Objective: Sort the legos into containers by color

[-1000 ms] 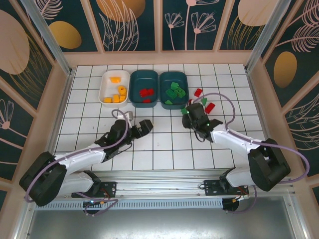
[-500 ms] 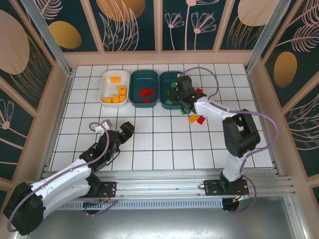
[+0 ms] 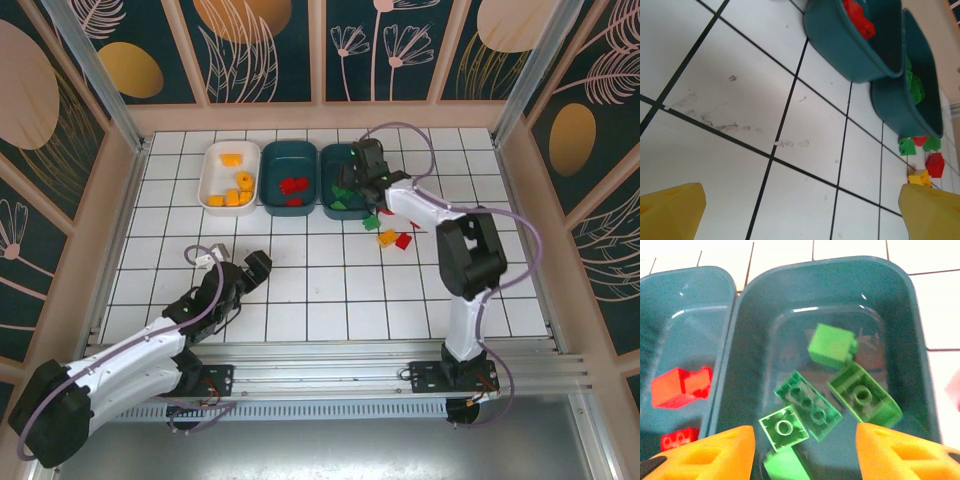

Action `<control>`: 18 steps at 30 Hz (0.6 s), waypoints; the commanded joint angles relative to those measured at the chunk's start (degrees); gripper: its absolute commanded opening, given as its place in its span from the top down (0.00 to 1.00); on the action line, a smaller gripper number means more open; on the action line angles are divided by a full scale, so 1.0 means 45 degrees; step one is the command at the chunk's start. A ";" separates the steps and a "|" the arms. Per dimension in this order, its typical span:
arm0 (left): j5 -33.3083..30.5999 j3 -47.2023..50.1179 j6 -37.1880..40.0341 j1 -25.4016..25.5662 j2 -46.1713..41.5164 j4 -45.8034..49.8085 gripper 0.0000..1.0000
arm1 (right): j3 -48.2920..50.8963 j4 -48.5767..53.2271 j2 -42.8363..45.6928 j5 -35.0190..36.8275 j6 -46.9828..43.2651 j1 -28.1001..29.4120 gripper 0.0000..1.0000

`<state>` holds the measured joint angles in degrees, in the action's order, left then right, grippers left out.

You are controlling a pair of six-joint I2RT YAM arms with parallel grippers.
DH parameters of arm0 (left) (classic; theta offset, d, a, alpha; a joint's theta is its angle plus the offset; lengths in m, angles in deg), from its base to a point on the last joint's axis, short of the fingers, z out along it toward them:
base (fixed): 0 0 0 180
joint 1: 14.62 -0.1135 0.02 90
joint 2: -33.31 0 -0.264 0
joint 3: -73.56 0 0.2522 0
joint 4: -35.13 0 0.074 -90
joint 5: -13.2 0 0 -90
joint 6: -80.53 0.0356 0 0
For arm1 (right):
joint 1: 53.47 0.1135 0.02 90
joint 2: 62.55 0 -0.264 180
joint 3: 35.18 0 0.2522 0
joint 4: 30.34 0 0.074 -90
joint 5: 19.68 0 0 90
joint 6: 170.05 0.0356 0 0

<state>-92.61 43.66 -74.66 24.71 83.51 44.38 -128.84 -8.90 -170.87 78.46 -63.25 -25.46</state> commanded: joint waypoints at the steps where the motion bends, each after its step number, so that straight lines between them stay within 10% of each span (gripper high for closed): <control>1: 0.0742 -0.0601 0.0529 0.0017 0.0575 -0.0831 0.01 | 0.2051 -0.0588 0.2050 0.0676 -0.0242 -0.0018 0.48; 8: 0.3612 -0.1382 0.1985 0.0021 0.3028 -0.3476 0.02 | 0.6260 -0.1827 0.3844 -0.0462 -0.1917 -0.0221 0.45; 18: 0.4311 -0.1801 0.2284 0.0012 0.3738 -0.4144 0.02 | 0.6012 -0.2311 0.2355 -0.0559 -0.2908 -0.0331 0.33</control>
<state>-74.43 36.64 -66.40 24.71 101.28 27.60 -99.75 -17.08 -157.88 74.79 -73.77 -26.75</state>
